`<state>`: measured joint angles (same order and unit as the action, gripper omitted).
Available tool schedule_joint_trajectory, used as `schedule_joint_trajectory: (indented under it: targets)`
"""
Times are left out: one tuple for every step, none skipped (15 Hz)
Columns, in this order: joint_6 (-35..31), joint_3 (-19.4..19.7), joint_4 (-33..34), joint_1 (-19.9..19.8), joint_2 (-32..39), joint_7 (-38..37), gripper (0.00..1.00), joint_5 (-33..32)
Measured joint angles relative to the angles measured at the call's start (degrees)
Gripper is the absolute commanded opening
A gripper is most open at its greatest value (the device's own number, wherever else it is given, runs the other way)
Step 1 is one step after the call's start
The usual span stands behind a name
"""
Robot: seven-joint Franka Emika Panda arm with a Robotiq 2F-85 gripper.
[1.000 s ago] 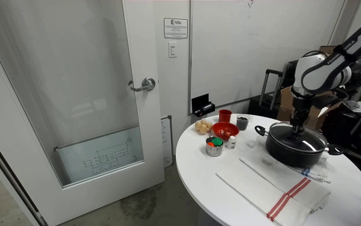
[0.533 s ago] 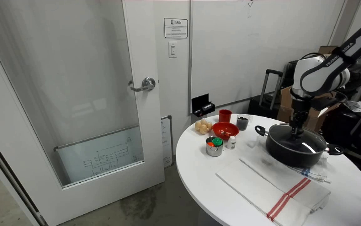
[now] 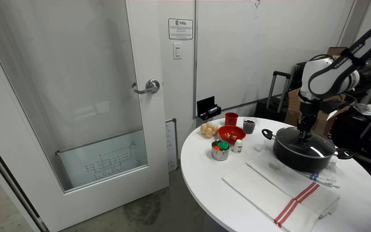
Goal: Put the lid on the pan
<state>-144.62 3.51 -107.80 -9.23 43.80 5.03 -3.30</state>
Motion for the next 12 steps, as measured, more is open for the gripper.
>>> schedule_joint_trajectory:
  targets:
    - [0.0,-0.1,0.0,-0.2,0.1,0.1,0.26,0.3]
    - [0.0,-0.2,0.1,-0.4,0.1,0.2,0.26,0.8]
    - [0.0,-0.4,0.1,-0.8,0.2,0.5,0.26,1.3]
    - [0.0,-0.7,0.2,-1.1,0.2,0.8,0.26,1.7]
    - [0.0,-0.9,0.3,-1.5,0.4,1.1,0.26,2.1]
    - [0.0,-1.2,0.4,-1.8,0.5,1.4,0.26,2.3]
    - [0.0,-1.5,0.5,-2.1,0.6,1.7,0.26,2.5]
    - [0.0,-1.7,0.6,-2.4,0.8,1.9,0.26,2.8]
    - [0.0,-1.8,0.7,-2.6,0.9,2.0,0.26,2.9]
    - [0.0,-2.0,0.7,-2.8,0.9,2.1,0.26,3.0]
    - [0.0,-2.0,0.7,-2.9,0.9,2.2,0.26,3.0]
    - [0.0,-2.1,0.7,-3.0,0.9,2.2,0.26,3.0]
